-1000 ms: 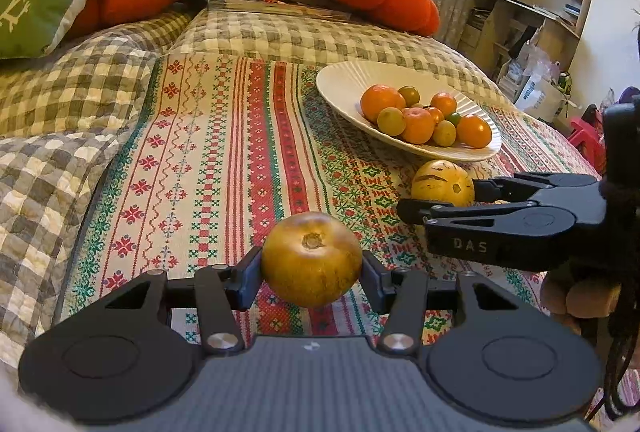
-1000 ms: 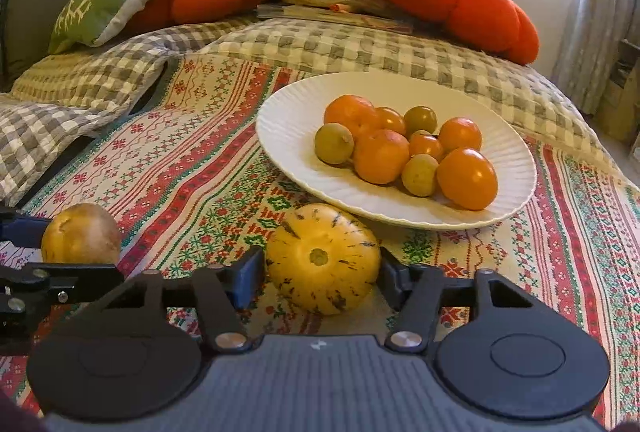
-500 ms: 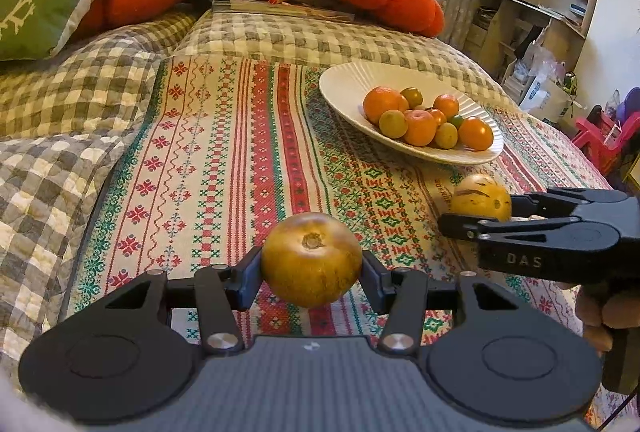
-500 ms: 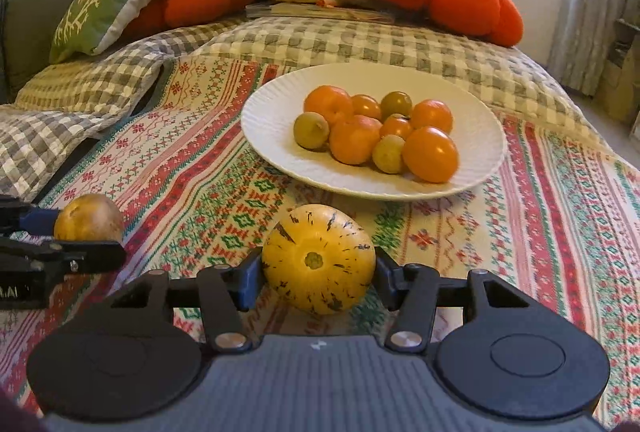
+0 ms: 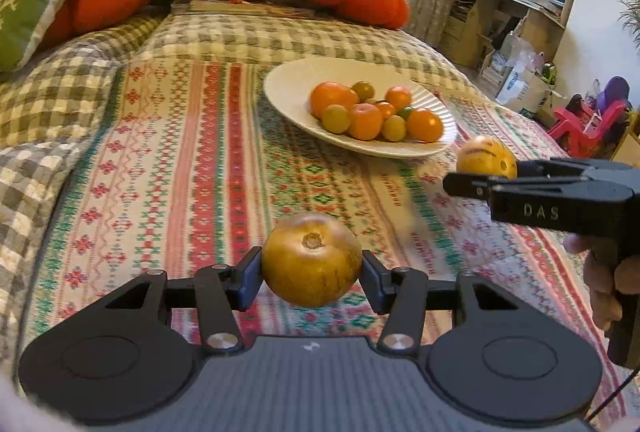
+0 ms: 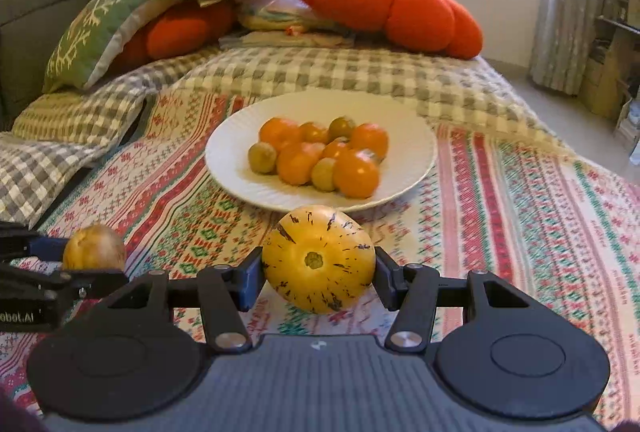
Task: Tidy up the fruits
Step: 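Carry the brown fruit and striped squash over the white plate and lower them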
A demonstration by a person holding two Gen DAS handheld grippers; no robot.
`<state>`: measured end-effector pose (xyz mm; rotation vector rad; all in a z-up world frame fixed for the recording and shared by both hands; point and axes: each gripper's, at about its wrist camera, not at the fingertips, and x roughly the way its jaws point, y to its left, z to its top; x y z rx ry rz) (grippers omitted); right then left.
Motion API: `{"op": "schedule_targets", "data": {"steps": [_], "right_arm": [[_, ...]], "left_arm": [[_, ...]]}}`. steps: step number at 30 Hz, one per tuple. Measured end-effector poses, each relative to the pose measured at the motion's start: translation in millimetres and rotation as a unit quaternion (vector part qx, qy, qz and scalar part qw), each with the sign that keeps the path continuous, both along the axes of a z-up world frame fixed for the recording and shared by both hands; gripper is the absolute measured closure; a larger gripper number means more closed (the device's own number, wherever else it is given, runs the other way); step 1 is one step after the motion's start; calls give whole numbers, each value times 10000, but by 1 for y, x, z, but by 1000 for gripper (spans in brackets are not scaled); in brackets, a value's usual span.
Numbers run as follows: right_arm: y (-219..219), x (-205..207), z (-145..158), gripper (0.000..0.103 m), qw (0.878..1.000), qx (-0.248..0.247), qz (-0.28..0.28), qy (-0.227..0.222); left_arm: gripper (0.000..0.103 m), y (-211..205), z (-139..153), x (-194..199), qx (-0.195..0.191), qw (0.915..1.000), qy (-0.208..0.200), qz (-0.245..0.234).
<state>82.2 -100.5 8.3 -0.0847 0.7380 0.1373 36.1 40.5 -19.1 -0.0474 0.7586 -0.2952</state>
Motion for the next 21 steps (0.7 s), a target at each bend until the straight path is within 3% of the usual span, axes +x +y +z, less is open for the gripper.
{"op": "schedule_targets", "data": {"steps": [9, 21], "right_arm": [[-17, 7, 12, 52, 9998, 50, -46, -171], [-33, 39, 29, 52, 9992, 102, -14, -380]], "left_arm": [[67, -24, 7, 10, 62, 9997, -136, -195], [67, -54, 25, 59, -86, 9992, -299, -235]]}}
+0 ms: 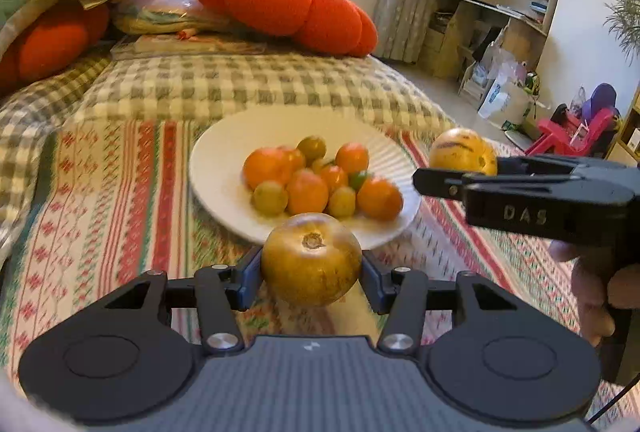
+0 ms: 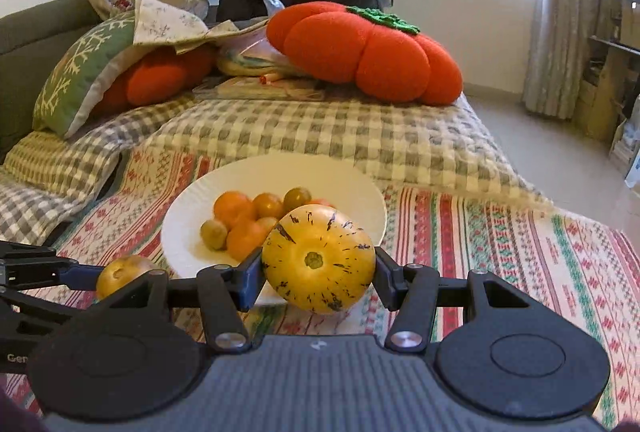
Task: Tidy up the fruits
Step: 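Carry the brown fruit and striped squash over the white plate and lower them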
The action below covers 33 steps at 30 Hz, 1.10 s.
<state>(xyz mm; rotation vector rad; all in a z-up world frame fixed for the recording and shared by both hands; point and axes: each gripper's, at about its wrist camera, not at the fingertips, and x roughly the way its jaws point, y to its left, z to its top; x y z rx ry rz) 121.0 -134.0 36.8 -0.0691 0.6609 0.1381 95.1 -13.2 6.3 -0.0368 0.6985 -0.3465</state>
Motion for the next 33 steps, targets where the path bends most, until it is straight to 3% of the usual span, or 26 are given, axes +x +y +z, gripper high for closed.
{"op": "schedule_targets", "data": {"steps": [13, 28, 31, 33], "right_arm": [[-7, 40, -16, 52, 9998, -38, 114, 163], [-17, 60, -19, 52, 9992, 333, 0, 216], [-18, 61, -19, 51, 9993, 307, -18, 209], [-19, 61, -19, 51, 9993, 309, -29, 197]], "left_arm": [[67, -20, -8, 36, -22, 10000, 48, -26], [66, -21, -15, 40, -174, 9998, -78, 17], [63, -21, -15, 38, -166, 9998, -108, -16], [53, -22, -14, 36, -98, 9998, -181, -22]]}}
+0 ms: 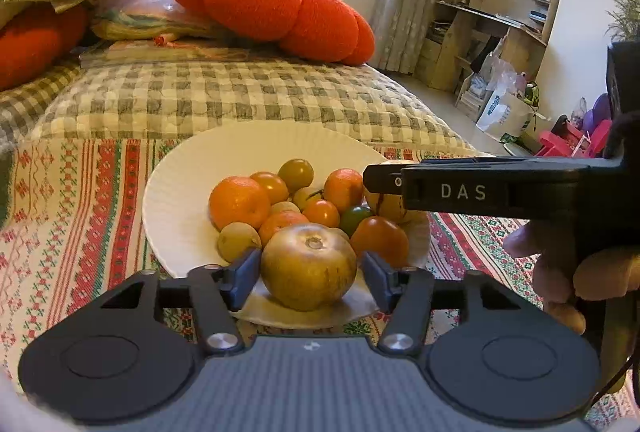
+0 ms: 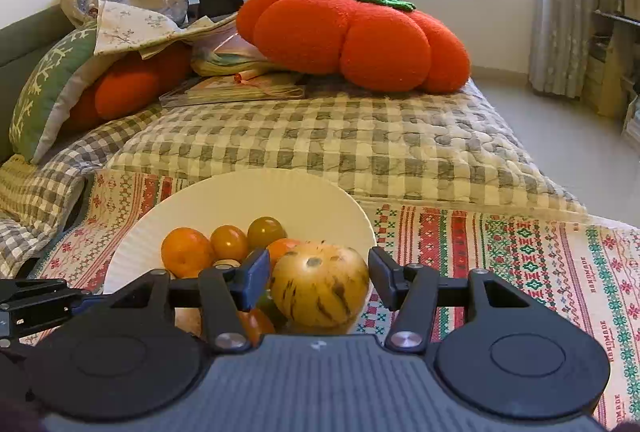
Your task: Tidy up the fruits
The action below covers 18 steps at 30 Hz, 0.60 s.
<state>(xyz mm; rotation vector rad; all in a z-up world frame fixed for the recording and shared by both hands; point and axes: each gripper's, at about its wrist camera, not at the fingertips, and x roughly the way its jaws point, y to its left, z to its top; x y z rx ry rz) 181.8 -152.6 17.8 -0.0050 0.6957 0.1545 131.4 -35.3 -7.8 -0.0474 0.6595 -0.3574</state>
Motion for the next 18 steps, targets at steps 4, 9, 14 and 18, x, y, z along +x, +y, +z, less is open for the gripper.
{"op": "schedule_targets", "data": {"steps": [4, 9, 14, 18], "right_arm": [[2, 0, 3, 43, 10000, -64, 7, -22], [3, -4, 10, 33, 9999, -151, -29, -77], [-4, -15, 18, 24, 9996, -212, -174, -109], [-12, -27, 20, 20, 9991, -73, -426, -40]], "left_arm": [[44, -3, 5, -3, 134, 9999, -93, -39], [34, -3, 10, -7, 225, 9997, -100, 19], [26, 1, 14, -16, 281, 9995, -88, 115], [21, 5, 17, -24, 312, 9993, 2, 221]]}}
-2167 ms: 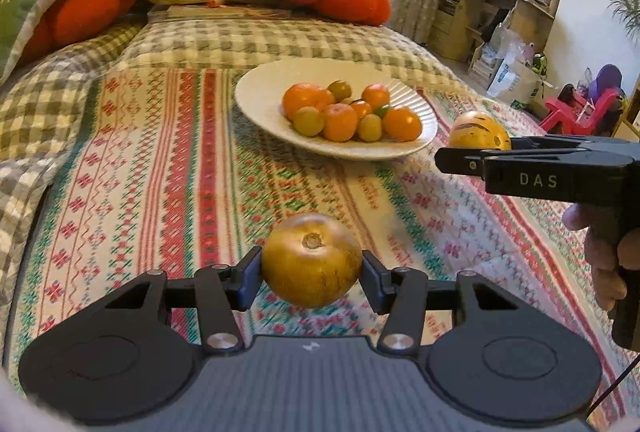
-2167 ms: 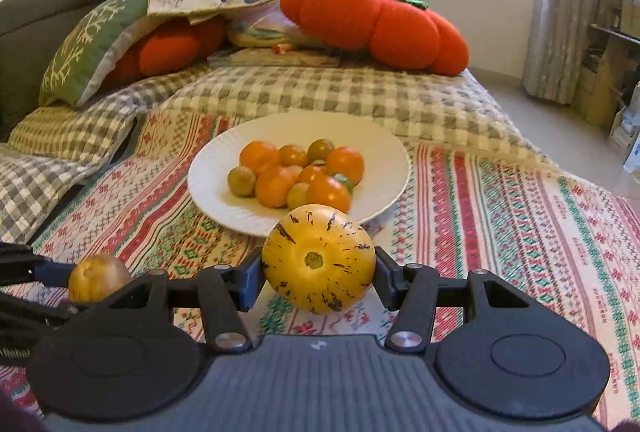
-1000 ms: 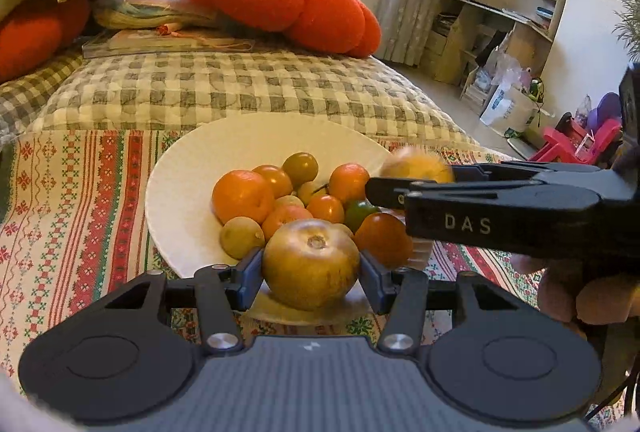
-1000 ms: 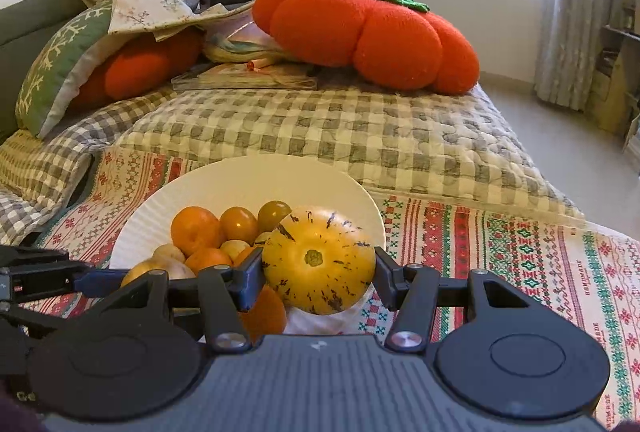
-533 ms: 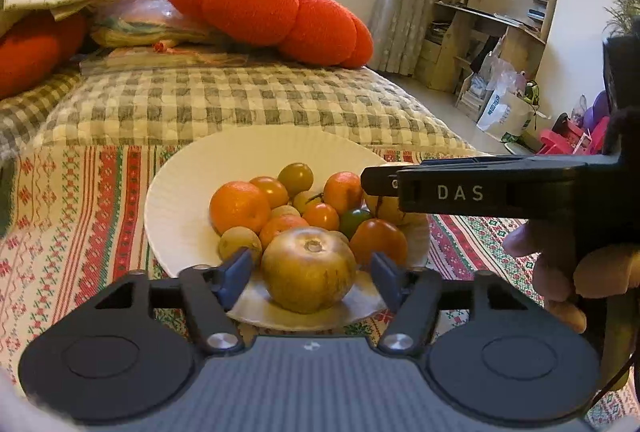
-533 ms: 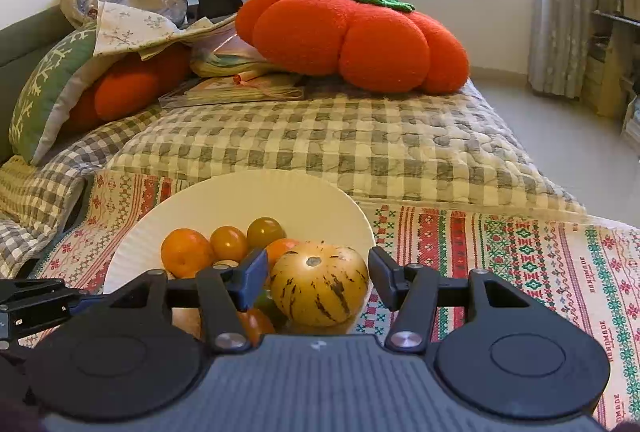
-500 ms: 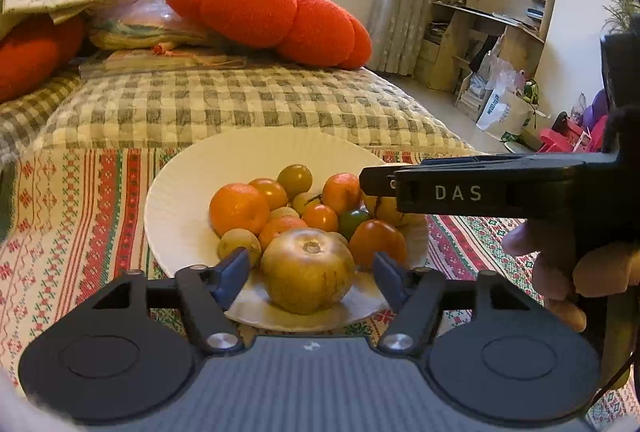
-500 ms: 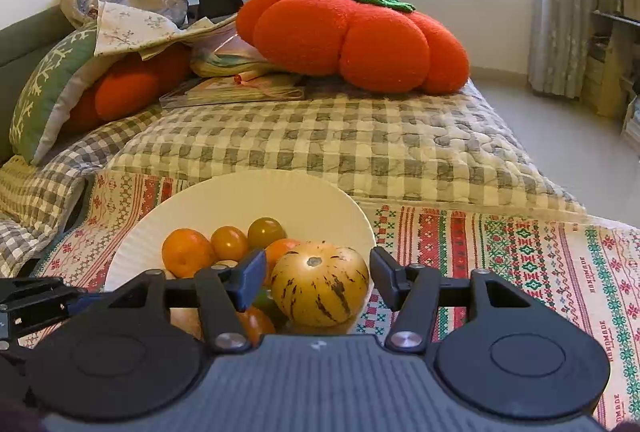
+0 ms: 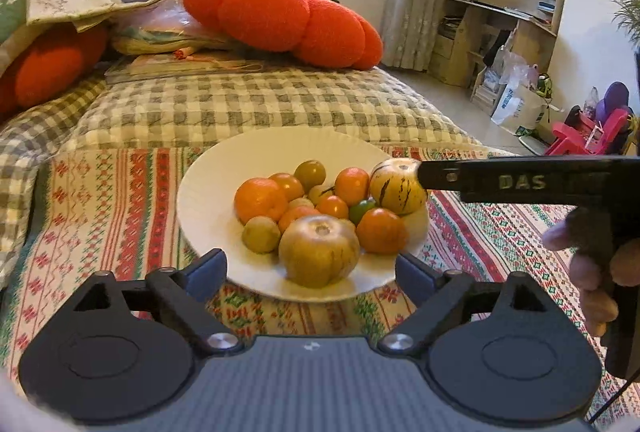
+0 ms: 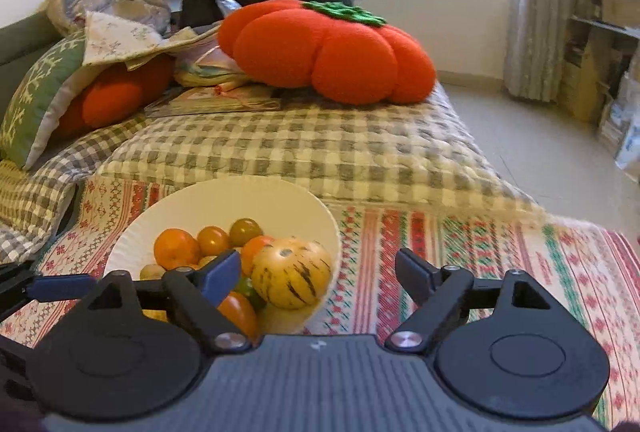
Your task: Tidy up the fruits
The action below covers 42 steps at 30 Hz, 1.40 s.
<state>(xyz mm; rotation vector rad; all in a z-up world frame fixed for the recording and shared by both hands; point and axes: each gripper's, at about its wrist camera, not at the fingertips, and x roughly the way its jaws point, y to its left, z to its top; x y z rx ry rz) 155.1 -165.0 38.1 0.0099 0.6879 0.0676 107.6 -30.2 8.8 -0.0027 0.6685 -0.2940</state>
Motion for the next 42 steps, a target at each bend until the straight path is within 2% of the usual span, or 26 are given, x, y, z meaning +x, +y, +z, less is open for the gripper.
{"op": "schedule_targets", "data": {"steps": [3, 6, 12, 17, 20, 26, 42], "right_arm": [[-3, -11, 2, 18, 9997, 88, -188, 87], [-3, -22, 6, 15, 9984, 126, -464, 302], [9, -50, 11, 8, 9975, -119, -335, 613], [15, -63, 15, 4, 9936, -347, -541, 933], [18, -72, 16, 0, 9912, -188, -629, 1147], [27, -84, 17, 0, 9875, -344, -659, 1390], [39, -89, 17, 0, 9875, -594, -472, 1384]], "left_arm": [[13, 3, 3, -7, 16, 9998, 127, 118], [13, 9, 5, -13, -5, 9992, 315, 249], [13, 15, 9, -27, 227, 9968, 619, 451], [13, 19, 12, -39, 472, 9926, 910, 650], [13, 20, 17, -46, 520, 9903, 1034, 772], [13, 15, 29, -62, 997, 9852, 925, 1042], [13, 13, 35, -70, 897, 9851, 1009, 1068]]}}
